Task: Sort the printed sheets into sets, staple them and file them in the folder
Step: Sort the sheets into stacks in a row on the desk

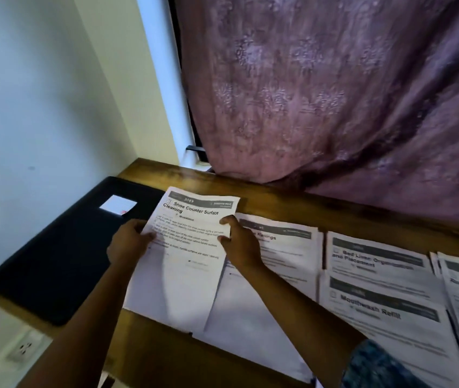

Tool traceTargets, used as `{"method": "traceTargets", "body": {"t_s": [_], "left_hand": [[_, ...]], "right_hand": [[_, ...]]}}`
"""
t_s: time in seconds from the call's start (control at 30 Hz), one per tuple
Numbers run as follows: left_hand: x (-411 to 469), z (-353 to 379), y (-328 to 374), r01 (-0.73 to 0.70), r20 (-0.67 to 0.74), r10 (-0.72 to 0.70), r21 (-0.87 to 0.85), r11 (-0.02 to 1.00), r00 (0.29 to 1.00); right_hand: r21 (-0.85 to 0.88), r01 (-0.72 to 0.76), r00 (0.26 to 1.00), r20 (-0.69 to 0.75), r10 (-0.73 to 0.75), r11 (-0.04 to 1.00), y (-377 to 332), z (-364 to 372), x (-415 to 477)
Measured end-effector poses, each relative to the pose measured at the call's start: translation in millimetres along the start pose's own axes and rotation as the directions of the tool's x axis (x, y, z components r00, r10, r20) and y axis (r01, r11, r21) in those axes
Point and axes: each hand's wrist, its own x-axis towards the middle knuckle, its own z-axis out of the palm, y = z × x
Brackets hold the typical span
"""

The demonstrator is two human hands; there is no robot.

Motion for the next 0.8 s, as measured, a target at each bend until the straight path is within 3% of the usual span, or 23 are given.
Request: {"method": "traceTargets", "body": {"t_s": [0.13,0.23,0.33,0.4,0.57,0.7,0.8], "left_hand": [[11,5,-9,0.03,-0.034,-0.026,0.12,0.992,0.999],[0,17,-5,-0.066,-0.063,0.09,0.31,0.948,0.994],[-19,36,-8,-0.257,0.061,0.257,0.437,0.862,0.964],[-27,49,-15,-0.312,0.184,0.253,0.491,0.814,0.95],[-21,53,-25,-0.287,0.284,0.165,0.47,0.835,0.945],[-22,46,-19,-0.279,0.254,0.177,0.452,0.847,0.951],[-39,42,3,-0.321,0.123,0.298,0.275,0.906,0.947]], "right_hand": [[-0.104,-0.026,0.999,0.027,0.029,0.994,-1,30,14],[-0.278,-0.008,1.0,0.007,0.011,0.961,-1,34,16],[-0.436,0.025,0.995,-0.072,-0.063,0.899,1,31,6],[-0.444,0.071,0.99,-0.078,-0.117,0.893,3,35,-2],[-0.461,0.155,0.979,0.187,-0.075,0.874,10,52,-9],[-0.46,0.156,0.979,0.187,-0.077,0.874,4,52,-9],[-0.375,0.148,0.987,0.117,-0.112,0.915,8,27,-23]]}}
